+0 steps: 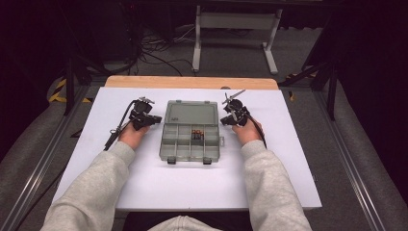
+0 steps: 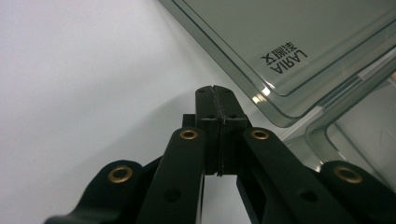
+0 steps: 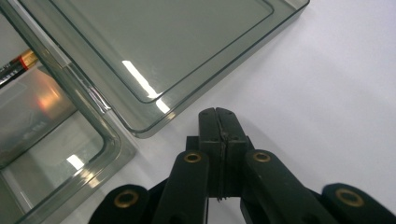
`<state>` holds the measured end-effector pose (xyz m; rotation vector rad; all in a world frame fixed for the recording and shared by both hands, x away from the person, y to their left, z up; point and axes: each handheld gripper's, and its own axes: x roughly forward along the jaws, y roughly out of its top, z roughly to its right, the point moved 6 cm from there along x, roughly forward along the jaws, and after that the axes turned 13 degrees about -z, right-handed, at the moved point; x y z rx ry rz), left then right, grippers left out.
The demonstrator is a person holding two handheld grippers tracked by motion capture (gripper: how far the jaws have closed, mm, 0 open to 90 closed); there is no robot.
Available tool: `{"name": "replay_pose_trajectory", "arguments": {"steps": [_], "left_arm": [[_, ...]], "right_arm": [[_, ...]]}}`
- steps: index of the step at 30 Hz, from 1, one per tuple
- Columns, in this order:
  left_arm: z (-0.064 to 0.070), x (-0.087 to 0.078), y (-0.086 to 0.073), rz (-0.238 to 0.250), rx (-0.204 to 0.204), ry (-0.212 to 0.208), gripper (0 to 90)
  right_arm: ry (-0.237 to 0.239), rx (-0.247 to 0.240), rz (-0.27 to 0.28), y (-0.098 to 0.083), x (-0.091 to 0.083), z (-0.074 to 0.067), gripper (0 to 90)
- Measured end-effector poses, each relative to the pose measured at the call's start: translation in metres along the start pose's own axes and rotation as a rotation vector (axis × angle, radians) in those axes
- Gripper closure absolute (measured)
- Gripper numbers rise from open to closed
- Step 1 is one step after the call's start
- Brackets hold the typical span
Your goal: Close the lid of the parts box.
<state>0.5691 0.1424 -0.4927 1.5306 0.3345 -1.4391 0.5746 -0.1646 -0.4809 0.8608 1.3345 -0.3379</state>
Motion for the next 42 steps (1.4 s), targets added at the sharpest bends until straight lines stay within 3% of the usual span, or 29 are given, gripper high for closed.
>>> {"name": "replay_pose_trajectory", "arguments": {"steps": [6, 12, 20, 27, 32, 42], "left_arm": [[0.002, 0.004, -0.001, -0.024, 0.024, 0.011, 89.3], [0.002, 0.005, -0.001, -0.025, 0.017, 0.008, 89.3], [0.002, 0.006, 0.001, -0.017, 0.038, 0.013, 89.3], [0.005, 0.009, 0.003, -0.007, 0.021, -0.018, 89.3], [0.004, 0.008, 0.005, -0.039, 0.017, -0.014, 89.4], [0.005, 0.010, 0.009, -0.033, 0.026, 0.006, 89.4]], "right_arm": [[0.002, -0.010, -0.006, -0.001, 0.003, 0.000, 90.0], [0.002, -0.014, -0.008, 0.000, 0.004, -0.001, 90.0], [0.001, -0.031, -0.005, 0.003, 0.005, -0.004, 90.0], [-0.001, -0.045, -0.002, 0.003, 0.006, -0.005, 90.0], [-0.018, -0.054, -0.002, 0.004, 0.006, -0.005, 90.0], [-0.016, -0.045, 0.011, 0.006, 0.007, -0.005, 90.0]]}}
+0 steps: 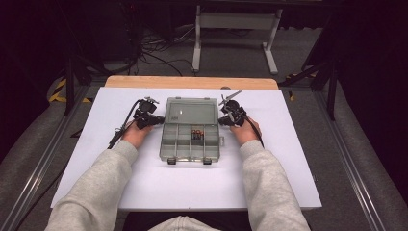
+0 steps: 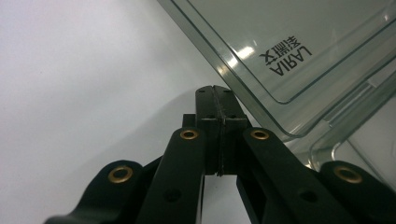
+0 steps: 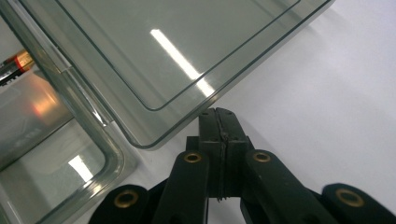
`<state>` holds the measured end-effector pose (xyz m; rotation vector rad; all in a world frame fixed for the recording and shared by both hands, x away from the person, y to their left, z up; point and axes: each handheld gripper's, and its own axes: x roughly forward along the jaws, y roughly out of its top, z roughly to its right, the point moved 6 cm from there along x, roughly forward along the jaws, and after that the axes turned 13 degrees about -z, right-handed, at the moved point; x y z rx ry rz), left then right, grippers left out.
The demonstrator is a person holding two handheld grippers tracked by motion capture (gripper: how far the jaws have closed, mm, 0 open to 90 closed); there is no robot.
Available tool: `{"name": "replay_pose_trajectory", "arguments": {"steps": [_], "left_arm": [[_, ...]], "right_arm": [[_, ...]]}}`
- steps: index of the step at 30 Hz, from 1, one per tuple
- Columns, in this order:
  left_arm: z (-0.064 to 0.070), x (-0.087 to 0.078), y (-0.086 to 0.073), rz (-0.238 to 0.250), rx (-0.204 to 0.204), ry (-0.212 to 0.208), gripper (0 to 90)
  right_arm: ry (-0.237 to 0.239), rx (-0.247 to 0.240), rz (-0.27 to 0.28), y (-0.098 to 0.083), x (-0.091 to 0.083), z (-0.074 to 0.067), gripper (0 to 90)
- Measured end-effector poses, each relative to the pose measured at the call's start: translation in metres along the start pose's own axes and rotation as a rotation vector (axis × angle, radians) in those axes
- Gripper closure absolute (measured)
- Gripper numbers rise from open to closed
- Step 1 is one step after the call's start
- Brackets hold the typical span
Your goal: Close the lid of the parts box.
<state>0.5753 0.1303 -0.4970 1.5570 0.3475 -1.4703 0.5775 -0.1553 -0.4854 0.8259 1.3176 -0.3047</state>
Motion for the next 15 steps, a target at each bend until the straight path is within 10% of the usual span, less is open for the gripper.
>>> {"name": "replay_pose_trajectory", "arguments": {"steps": [15], "left_arm": [[0.0007, 0.0032, 0.0059, 0.015, -0.004, 0.009, 89.3]], "right_arm": [[-0.001, 0.010, 0.039, 0.0074, 0.0043, 0.0024, 90.0]]}}
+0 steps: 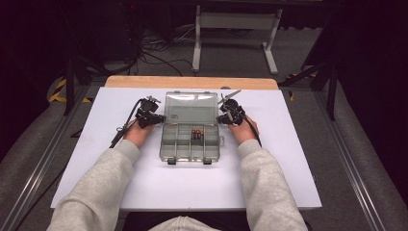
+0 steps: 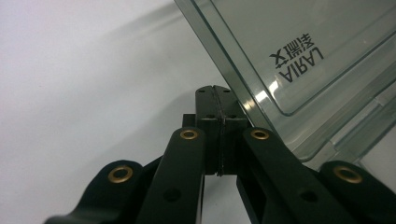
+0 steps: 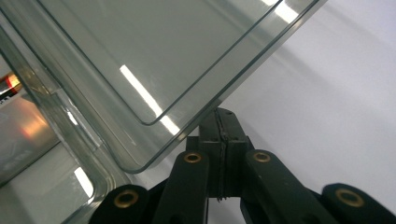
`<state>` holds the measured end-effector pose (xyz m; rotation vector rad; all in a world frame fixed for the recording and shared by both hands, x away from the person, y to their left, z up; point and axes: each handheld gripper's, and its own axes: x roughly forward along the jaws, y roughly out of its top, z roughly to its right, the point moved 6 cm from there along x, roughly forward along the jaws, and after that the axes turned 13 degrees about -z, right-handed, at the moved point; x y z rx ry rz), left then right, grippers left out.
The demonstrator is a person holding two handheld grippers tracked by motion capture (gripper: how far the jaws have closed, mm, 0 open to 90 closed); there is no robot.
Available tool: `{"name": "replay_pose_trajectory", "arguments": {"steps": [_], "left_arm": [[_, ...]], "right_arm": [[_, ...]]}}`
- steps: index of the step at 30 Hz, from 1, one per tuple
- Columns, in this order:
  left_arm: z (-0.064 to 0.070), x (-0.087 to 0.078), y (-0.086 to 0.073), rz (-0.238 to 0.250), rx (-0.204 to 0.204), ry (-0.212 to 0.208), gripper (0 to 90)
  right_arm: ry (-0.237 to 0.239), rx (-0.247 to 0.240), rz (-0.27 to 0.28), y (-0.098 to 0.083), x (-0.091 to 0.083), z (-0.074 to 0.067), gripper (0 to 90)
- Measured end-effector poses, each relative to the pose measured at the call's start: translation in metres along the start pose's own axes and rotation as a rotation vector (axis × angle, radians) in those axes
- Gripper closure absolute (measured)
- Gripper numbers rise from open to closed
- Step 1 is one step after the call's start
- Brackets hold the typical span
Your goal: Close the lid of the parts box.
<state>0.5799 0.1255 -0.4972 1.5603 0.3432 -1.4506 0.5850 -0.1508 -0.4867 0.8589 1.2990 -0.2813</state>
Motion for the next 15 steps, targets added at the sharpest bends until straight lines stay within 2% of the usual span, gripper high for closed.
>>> {"name": "replay_pose_trajectory", "arguments": {"steps": [8, 15], "left_arm": [[-0.0004, -0.0020, -0.0001, 0.002, -0.013, -0.017, 89.1], [0.0006, -0.0069, 0.0015, 0.021, -0.008, -0.009, 89.2]], "right_arm": [[0.004, 0.006, 0.007, 0.0017, -0.0007, 0.0002, 90.0], [-0.003, 0.002, 0.029, 0.0032, -0.0062, 0.0004, 90.0]]}}
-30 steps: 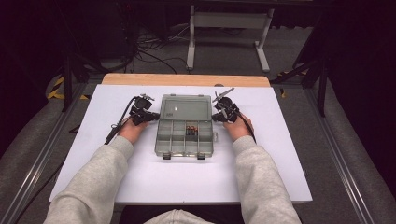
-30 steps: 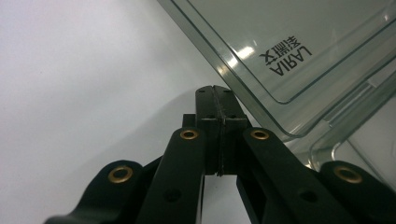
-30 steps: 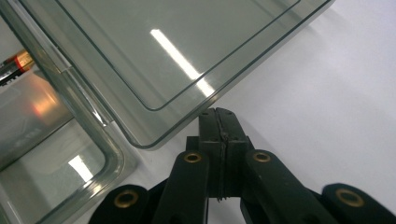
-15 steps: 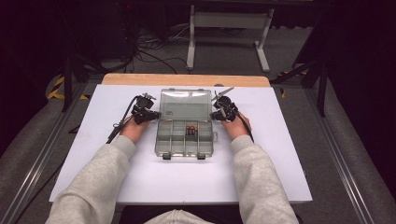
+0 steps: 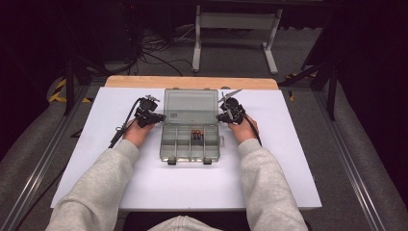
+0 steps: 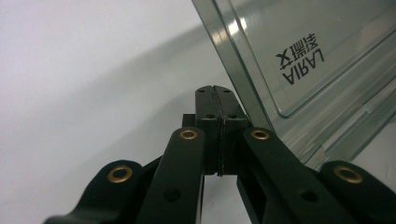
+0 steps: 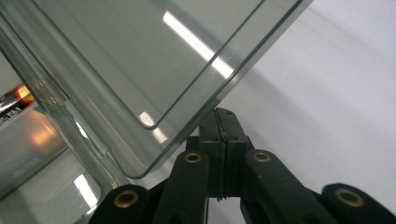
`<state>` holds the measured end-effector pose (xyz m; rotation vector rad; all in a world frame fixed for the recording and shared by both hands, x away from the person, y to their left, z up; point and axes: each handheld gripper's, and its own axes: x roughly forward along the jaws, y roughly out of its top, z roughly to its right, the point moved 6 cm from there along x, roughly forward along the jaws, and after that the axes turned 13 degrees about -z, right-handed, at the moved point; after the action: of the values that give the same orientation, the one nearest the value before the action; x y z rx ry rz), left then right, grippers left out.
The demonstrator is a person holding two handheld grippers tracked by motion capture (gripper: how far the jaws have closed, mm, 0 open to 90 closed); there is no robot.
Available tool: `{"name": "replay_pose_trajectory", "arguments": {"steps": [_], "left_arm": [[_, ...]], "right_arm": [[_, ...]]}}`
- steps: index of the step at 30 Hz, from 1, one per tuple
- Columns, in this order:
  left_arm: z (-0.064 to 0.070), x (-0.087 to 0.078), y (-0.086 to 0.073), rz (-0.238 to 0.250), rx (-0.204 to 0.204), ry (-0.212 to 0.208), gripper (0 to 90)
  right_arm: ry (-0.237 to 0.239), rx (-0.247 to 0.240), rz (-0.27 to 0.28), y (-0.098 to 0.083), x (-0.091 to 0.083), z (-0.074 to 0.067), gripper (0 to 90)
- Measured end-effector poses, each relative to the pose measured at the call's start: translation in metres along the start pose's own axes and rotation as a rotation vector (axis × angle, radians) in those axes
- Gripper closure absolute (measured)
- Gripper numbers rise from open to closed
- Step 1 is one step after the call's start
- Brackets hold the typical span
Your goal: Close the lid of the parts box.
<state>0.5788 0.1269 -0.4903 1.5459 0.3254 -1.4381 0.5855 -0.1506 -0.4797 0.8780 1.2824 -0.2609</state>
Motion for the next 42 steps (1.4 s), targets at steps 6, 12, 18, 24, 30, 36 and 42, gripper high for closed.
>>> {"name": "replay_pose_trajectory", "arguments": {"steps": [6, 12, 18, 24, 30, 36, 42], "left_arm": [[0.001, -0.004, 0.002, 0.017, 0.010, 0.003, 89.2], [0.001, -0.011, 0.003, 0.042, 0.015, -0.002, 89.2], [0.003, -0.017, 0.005, 0.061, 0.019, -0.007, 89.2], [0.006, -0.023, 0.005, 0.076, 0.030, -0.008, 89.2], [0.010, -0.031, 0.005, 0.086, 0.047, -0.008, 89.2], [0.011, -0.038, 0.004, 0.094, 0.054, -0.016, 89.2], [0.018, -0.052, 0.001, 0.112, 0.073, -0.057, 89.2]], "right_arm": [[-0.003, -0.004, 0.031, 0.002, -0.007, 0.001, 90.0], [-0.011, -0.020, 0.058, 0.004, -0.014, 0.000, 90.0], [-0.009, -0.026, 0.074, 0.006, -0.019, -0.001, 90.0], [-0.006, -0.028, 0.095, 0.008, -0.025, -0.004, 90.0], [0.003, -0.041, 0.119, 0.008, -0.035, -0.008, 90.0], [0.017, -0.043, 0.144, 0.008, -0.045, -0.011, 90.0], [0.028, -0.070, 0.161, 0.006, -0.056, -0.019, 90.0]]}}
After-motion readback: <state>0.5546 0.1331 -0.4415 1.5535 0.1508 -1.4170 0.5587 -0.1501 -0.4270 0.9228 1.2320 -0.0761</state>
